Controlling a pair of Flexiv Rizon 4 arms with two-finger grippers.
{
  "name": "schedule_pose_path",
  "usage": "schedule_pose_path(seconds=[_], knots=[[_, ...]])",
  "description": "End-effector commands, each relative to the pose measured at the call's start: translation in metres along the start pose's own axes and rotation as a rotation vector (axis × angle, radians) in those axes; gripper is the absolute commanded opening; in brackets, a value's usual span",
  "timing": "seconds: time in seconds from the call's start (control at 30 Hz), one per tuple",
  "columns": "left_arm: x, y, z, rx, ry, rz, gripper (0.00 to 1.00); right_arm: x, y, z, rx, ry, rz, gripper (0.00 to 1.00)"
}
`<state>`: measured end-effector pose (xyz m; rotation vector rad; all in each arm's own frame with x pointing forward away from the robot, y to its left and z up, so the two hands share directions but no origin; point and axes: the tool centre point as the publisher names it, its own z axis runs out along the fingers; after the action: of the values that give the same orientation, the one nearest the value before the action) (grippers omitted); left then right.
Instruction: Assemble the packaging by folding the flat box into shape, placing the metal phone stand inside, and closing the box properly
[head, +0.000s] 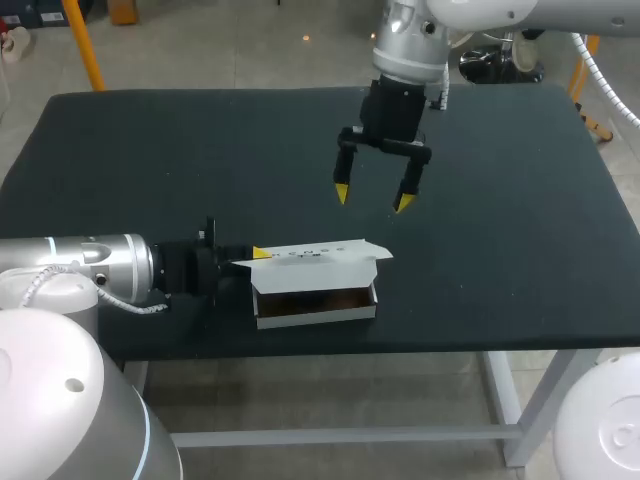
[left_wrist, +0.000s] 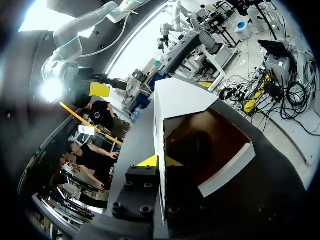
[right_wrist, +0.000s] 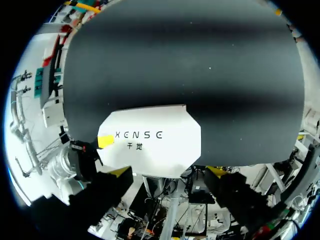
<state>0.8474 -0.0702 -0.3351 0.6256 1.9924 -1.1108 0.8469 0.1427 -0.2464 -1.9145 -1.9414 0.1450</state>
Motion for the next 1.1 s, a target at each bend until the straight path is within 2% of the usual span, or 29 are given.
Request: schedule_pose_path(seconds=[0.03, 0.33, 0.4, 0.43, 0.5, 0.57, 0.63, 0.67, 0.8, 0.9, 0.97, 1.1], knots=[[0.007, -0.002, -0.001, -0.002, -0.016, 0.012, 0.00, 0.006, 0.007, 0.007, 0.070, -0.019, 0.056, 1.00], [0.015, 0.003, 0.000, -0.004, -0.037, 0.036, 0.00, -0.005, 0.006, 0.044, 0.107, 0.021, 0.054, 1.00], [0.015, 0.003, 0.000, -0.002, -0.038, 0.037, 0.00, -0.007, 0.006, 0.048, 0.111, 0.024, 0.058, 0.87], [0.016, 0.003, 0.000, -0.002, -0.040, 0.040, 0.00, -0.007, 0.006, 0.052, 0.107, 0.028, 0.051, 0.84], [0.016, 0.003, -0.001, 0.002, -0.042, 0.043, 0.00, -0.007, 0.004, 0.055, 0.090, 0.039, 0.024, 0.89], [0.016, 0.002, -0.001, 0.005, -0.042, 0.047, 0.00, -0.008, 0.003, 0.058, 0.083, 0.051, 0.010, 0.89], [0.017, 0.002, -0.001, 0.007, -0.043, 0.049, 0.00, -0.009, 0.002, 0.061, 0.078, 0.059, -0.007, 0.87], [0.017, 0.002, -0.001, 0.007, -0.043, 0.050, 0.00, -0.009, 0.002, 0.063, 0.079, 0.060, -0.008, 0.82], [0.018, 0.002, -0.001, 0.010, -0.046, 0.057, 0.00, -0.011, 0.002, 0.071, 0.085, 0.079, -0.027, 0.78], [0.019, 0.002, -0.001, 0.016, -0.050, 0.064, 0.00, -0.013, 0.002, 0.075, 0.090, 0.084, -0.029, 0.62], [0.019, 0.002, -0.001, 0.018, -0.053, 0.067, 0.00, -0.014, 0.001, 0.077, 0.093, 0.085, -0.030, 0.57], [0.019, 0.002, -0.001, 0.019, -0.053, 0.071, 0.00, -0.016, 0.000, 0.082, 0.092, 0.082, -0.035, 0.62]])
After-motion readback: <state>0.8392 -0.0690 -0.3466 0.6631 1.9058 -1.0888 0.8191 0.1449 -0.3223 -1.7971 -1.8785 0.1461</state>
